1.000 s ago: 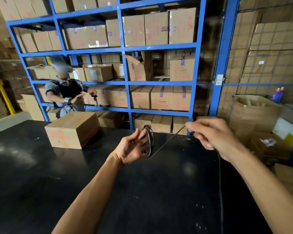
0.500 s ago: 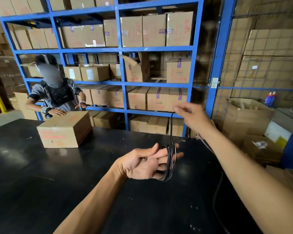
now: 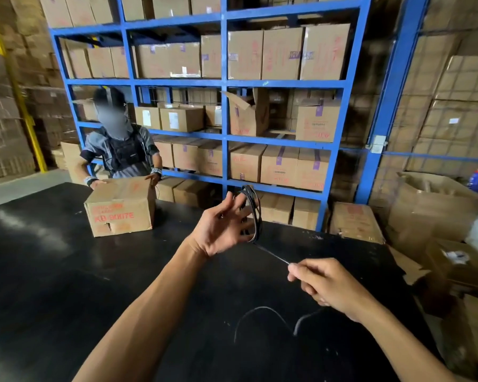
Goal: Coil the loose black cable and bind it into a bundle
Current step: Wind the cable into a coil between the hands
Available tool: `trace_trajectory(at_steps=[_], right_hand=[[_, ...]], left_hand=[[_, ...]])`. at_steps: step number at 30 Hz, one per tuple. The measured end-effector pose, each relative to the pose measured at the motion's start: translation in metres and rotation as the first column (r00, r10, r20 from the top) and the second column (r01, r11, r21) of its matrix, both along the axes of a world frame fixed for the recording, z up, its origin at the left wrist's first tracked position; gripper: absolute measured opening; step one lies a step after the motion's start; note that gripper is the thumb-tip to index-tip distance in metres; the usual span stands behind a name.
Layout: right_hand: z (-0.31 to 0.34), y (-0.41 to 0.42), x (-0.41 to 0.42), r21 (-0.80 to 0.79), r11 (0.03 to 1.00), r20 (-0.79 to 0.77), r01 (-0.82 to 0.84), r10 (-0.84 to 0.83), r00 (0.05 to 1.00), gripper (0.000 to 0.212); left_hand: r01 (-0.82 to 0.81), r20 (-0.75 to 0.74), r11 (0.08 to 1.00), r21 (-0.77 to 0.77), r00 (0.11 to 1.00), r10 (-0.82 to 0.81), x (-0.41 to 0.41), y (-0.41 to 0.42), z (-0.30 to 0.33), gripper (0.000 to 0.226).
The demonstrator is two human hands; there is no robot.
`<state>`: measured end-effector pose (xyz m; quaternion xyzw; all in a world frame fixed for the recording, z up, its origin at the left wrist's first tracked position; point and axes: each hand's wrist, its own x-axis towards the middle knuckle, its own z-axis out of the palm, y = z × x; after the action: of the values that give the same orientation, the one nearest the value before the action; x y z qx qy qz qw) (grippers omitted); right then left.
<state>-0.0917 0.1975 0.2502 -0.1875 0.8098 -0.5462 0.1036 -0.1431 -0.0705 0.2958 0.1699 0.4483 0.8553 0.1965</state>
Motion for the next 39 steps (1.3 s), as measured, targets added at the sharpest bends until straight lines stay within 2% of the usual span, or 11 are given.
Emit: trace_trajectory(at_steps=[3, 5, 12, 16, 21, 23, 24, 26, 28, 35, 39], right_hand=[[0.034, 0.009, 0.005, 0.019, 1.000, -0.023, 0.000, 0.000, 1.000, 0.029], [0.061, 0.017, 0.002, -0.027, 0.999, -0.037, 0.045, -0.046, 0.998, 0.026], [0.130, 0.032, -0.033, -0.002, 0.980, -0.236, 0.199, -0.194, 0.952, 0.019], [0.126, 0.030, -0.062, 0.107, 0.939, -0.449, 0.328, -0.249, 0.858, 0.021], [0.094, 0.026, -0.071, 0.048, 0.961, -0.381, 0.271, -0.234, 0.895, 0.003], [0.074, 0.022, -0.064, -0.015, 0.969, -0.244, 0.246, -0.242, 0.939, 0.028], [0.061, 0.021, -0.063, -0.076, 0.971, -0.135, 0.225, -0.233, 0.963, 0.040], [0.033, 0.016, -0.056, -0.167, 0.964, 0.031, 0.206, -0.204, 0.978, 0.030], [0.004, 0.011, -0.046, -0.178, 0.968, 0.033, 0.175, -0.172, 0.984, 0.015], [-0.025, 0.012, -0.005, -0.147, 0.984, 0.004, 0.101, -0.101, 0.995, 0.022], [-0.002, 0.023, 0.005, 0.008, 0.996, -0.097, 0.087, -0.086, 0.991, 0.020]], left_hand=[[-0.091, 0.079, 0.988, -0.121, 0.992, 0.101, -0.001, -0.003, -0.018, 0.030], [-0.089, 0.069, 0.966, -0.243, 0.992, 0.109, -0.001, -0.001, -0.034, 0.039], [0.206, 0.181, 0.932, -0.297, 0.971, -0.157, 0.017, 0.034, -0.051, 0.033], [0.333, 0.128, 0.887, -0.321, 0.943, -0.307, 0.028, 0.059, -0.045, 0.079], [0.504, -0.011, 0.798, -0.331, 0.843, -0.537, 0.040, 0.073, -0.029, 0.061], [0.559, -0.085, 0.786, -0.263, 0.798, -0.596, 0.043, 0.078, -0.021, 0.060], [0.565, -0.127, 0.796, -0.218, 0.792, -0.597, 0.044, 0.079, -0.016, 0.060], [0.551, -0.195, 0.828, -0.107, 0.805, -0.561, 0.042, 0.079, -0.006, 0.058], [0.515, -0.223, 0.857, -0.010, 0.834, -0.504, 0.037, 0.077, 0.004, 0.057], [0.180, -0.113, 0.979, 0.095, 0.979, -0.169, 0.007, 0.056, 0.015, 0.044], [0.047, 0.000, 0.999, -0.024, 0.999, -0.047, -0.002, 0.042, 0.008, 0.034]])
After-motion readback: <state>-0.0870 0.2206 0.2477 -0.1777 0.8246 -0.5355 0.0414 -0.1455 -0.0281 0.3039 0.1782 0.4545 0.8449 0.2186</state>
